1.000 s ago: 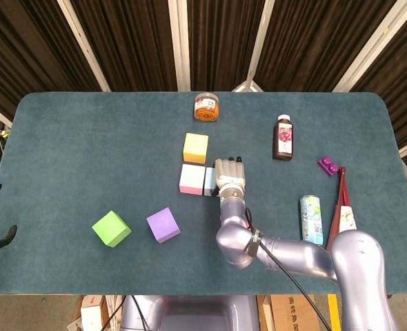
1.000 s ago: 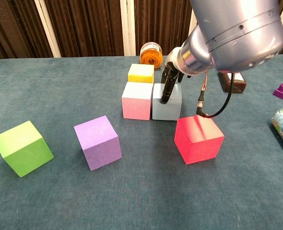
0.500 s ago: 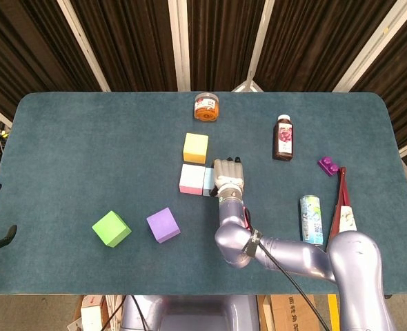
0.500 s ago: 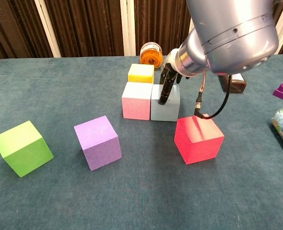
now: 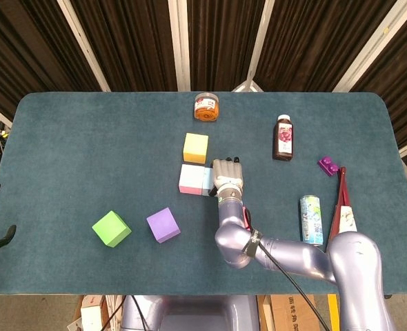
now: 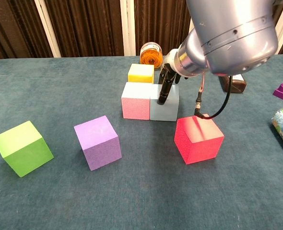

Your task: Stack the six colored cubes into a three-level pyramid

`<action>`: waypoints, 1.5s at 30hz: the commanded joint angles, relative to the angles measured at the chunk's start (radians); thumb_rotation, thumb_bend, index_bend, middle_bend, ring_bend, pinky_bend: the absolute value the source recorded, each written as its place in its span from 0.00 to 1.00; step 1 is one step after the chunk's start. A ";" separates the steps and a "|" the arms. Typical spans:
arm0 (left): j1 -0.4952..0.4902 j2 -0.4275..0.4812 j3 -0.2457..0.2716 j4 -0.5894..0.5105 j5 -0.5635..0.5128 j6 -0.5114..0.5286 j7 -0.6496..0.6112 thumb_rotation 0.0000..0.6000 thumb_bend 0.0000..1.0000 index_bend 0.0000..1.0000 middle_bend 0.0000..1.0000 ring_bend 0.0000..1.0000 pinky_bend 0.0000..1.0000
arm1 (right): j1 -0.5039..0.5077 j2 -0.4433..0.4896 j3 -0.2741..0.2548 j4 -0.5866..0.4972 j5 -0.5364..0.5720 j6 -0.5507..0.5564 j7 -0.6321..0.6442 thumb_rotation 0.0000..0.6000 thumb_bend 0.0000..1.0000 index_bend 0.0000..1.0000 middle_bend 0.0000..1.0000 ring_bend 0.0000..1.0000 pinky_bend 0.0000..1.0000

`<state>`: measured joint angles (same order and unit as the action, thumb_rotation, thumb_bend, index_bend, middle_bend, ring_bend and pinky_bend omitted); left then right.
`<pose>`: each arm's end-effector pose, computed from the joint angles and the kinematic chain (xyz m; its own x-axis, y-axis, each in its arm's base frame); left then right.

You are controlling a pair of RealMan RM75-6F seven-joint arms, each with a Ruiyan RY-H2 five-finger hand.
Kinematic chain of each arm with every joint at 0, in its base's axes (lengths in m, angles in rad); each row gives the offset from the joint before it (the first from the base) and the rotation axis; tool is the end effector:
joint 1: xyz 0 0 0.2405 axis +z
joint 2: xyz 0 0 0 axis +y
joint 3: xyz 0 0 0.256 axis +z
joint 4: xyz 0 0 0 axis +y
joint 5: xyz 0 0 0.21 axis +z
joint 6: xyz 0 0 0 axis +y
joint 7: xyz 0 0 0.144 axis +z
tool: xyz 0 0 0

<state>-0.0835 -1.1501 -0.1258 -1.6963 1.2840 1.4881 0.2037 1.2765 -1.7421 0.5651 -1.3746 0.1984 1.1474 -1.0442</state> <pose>-0.3144 0.1917 0.1620 0.4506 -0.0281 0.8923 0.8777 0.1967 -0.4370 -0.0121 -0.4055 -0.0461 0.2624 -0.5196 0.8131 -0.9212 0.1159 0.3713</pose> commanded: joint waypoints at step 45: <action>-0.254 0.231 -0.148 -0.225 -0.102 -0.256 0.228 1.00 0.35 0.03 0.00 0.00 0.01 | -0.759 0.628 -0.313 -0.652 -1.006 0.201 0.591 1.00 0.28 0.03 0.02 0.00 0.00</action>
<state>-0.2578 -0.9760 -0.2222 -1.8638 1.2698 1.3238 0.3607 0.7104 -1.1404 0.4195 -2.0886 -0.4413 1.3124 -0.6691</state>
